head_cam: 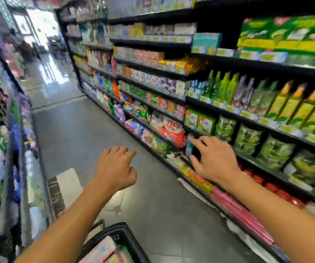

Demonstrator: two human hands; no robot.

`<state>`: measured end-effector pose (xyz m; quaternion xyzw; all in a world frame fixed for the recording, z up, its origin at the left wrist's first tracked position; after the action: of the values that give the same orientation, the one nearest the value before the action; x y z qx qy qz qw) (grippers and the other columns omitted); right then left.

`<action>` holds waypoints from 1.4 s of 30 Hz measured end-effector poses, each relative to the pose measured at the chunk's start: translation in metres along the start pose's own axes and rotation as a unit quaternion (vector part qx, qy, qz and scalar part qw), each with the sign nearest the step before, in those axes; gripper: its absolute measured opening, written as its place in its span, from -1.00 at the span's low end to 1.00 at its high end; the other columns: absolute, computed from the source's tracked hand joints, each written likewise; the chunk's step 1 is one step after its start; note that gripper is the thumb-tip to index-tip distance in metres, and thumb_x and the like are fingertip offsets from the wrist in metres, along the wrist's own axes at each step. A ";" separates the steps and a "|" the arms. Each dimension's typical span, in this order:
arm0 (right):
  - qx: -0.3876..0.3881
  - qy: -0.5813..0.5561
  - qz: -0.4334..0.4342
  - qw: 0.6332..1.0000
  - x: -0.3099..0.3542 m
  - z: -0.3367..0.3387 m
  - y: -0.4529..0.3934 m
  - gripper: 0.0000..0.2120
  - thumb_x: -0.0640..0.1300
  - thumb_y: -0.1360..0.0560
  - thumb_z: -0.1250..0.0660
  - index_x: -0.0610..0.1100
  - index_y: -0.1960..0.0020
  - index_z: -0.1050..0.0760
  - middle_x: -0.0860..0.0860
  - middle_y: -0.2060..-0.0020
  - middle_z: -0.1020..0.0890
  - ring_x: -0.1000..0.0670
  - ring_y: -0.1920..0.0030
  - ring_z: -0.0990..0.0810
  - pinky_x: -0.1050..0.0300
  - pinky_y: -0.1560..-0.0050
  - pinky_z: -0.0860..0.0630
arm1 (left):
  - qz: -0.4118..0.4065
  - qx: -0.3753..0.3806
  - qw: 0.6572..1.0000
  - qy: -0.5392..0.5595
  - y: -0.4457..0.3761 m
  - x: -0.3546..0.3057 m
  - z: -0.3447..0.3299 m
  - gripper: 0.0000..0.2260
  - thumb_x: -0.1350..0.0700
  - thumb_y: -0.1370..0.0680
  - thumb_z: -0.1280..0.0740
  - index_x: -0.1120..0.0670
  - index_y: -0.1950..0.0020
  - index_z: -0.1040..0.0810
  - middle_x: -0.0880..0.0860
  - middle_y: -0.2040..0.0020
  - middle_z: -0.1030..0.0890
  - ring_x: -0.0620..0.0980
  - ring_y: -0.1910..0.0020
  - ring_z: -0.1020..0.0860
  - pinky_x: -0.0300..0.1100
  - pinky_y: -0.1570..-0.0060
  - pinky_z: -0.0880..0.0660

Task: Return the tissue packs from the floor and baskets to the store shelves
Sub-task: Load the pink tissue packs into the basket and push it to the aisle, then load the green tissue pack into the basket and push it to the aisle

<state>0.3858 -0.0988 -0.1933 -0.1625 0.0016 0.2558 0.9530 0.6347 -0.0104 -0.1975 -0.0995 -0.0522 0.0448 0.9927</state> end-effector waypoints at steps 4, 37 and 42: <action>0.004 0.062 -0.127 0.990 -0.083 0.051 0.094 -0.45 0.24 -0.51 -0.17 0.02 -0.42 -0.43 -0.02 -0.19 -0.59 -0.13 -0.18 -0.56 -0.04 0.02 -0.56 | -0.139 -0.014 0.990 0.038 -0.017 -0.102 0.033 -0.51 -0.08 -0.30 -0.31 0.04 -0.18 -0.65 0.08 0.02 -0.66 0.18 -0.02 -0.62 0.03 0.00 -0.51; -0.047 0.253 -0.756 0.601 -0.256 0.326 1.075 -0.46 0.20 -0.39 -0.25 -0.01 -0.30 -0.50 -0.02 -0.08 -0.61 -0.17 -0.04 -0.58 -0.07 0.10 -0.54 | -0.771 -0.109 0.597 0.193 0.553 -0.947 0.241 -0.41 -0.27 -0.41 -0.14 0.08 -0.17 -0.67 0.09 0.04 -0.67 0.20 0.03 -0.63 0.06 0.01 -0.51; -0.039 0.257 -0.802 0.538 -0.255 0.340 1.179 -0.43 0.20 -0.37 -0.23 -0.01 -0.31 -0.51 -0.05 -0.12 -0.62 -0.19 -0.10 -0.58 -0.11 0.05 -0.57 | -0.815 -0.108 0.525 0.219 0.650 -1.035 0.255 -0.46 -0.23 -0.41 -0.16 0.14 -0.05 -0.69 0.12 0.16 -0.65 0.22 0.16 -0.64 0.02 0.14 -0.51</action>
<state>-0.4386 0.8449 -0.2137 -0.1914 0.1050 -0.6683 0.7112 -0.4701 0.5702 -0.1783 -0.1266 0.1040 -0.8134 0.5582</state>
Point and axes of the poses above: each hand's wrist, its own y-axis away from the middle knuckle, its own z-axis out of the back of the hand, x = y × z, the point moved 6 cm from there along -y, towards the middle knuckle
